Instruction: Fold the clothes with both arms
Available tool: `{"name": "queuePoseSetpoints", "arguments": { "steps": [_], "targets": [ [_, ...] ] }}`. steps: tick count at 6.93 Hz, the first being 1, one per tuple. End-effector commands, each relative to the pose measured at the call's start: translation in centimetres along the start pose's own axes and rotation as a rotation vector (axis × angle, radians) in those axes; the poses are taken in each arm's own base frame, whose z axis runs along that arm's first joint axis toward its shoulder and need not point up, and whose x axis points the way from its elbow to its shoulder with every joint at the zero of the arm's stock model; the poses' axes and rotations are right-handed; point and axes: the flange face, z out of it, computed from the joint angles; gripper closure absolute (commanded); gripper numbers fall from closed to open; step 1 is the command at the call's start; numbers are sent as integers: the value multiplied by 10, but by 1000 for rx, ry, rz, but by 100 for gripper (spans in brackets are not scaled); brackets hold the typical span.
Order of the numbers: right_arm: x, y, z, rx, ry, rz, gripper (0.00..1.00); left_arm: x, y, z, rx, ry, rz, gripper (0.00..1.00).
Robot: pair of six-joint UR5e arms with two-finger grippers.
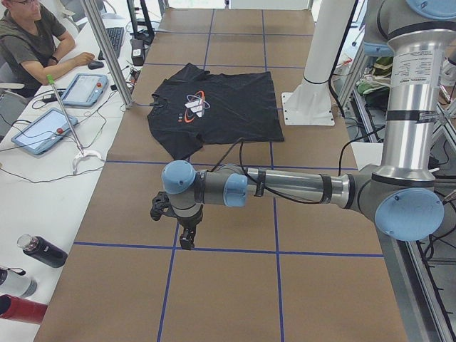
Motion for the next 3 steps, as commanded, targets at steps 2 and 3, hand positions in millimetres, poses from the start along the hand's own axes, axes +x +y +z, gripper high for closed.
{"name": "queuePoseSetpoints", "arguments": {
  "steps": [2, 3],
  "targets": [
    [-2, -1, -3, 7, -1, -4, 0, 2, -1, -2, 5, 0, 4, 1],
    [-9, -7, -9, 20, -1, -21, 0, 4, -4, -5, 10, 1, 8, 1]
  ]
}}
